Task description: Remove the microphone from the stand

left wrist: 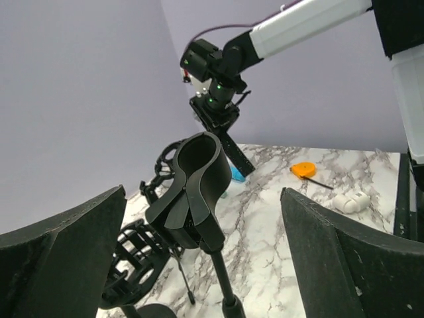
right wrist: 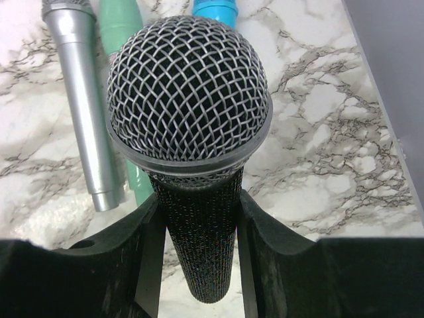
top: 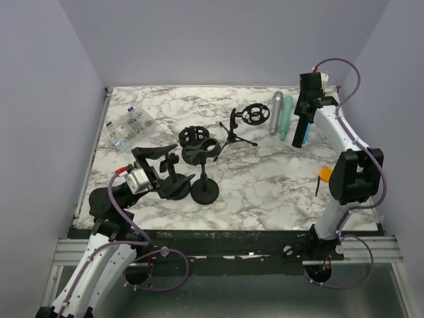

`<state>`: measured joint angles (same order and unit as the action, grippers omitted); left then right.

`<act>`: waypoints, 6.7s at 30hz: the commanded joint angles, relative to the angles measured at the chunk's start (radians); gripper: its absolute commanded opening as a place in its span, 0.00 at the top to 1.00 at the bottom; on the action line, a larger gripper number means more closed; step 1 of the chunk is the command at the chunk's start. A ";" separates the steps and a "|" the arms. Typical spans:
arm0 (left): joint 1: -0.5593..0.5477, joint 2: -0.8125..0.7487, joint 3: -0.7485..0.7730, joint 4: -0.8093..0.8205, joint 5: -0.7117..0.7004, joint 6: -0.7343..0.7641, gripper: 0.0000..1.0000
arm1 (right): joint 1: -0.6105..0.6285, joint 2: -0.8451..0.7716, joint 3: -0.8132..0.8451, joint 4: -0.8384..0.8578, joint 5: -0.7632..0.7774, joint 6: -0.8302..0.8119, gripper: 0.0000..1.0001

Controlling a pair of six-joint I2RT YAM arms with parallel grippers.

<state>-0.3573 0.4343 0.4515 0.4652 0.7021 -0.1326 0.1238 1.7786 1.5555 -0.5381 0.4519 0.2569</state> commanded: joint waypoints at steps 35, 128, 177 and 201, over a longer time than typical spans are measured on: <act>-0.034 -0.112 0.083 -0.187 -0.271 0.038 0.01 | -0.105 0.579 0.491 -0.069 -0.107 0.038 0.90; -0.057 0.173 0.585 -0.821 -0.556 -0.215 0.01 | 0.734 -0.724 -0.637 0.619 -0.588 0.884 0.00; -0.057 -0.011 0.268 -0.508 -0.593 0.062 0.02 | 0.824 -0.423 -0.717 0.521 -0.429 0.844 0.14; -0.057 -0.009 0.255 -0.496 -0.582 0.067 0.01 | 0.823 -0.581 -0.435 0.262 -0.218 0.494 0.00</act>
<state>-0.4137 0.4248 0.7231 -0.0544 0.1158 -0.0750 0.9428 1.2636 1.0161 -0.1127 0.0746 0.9009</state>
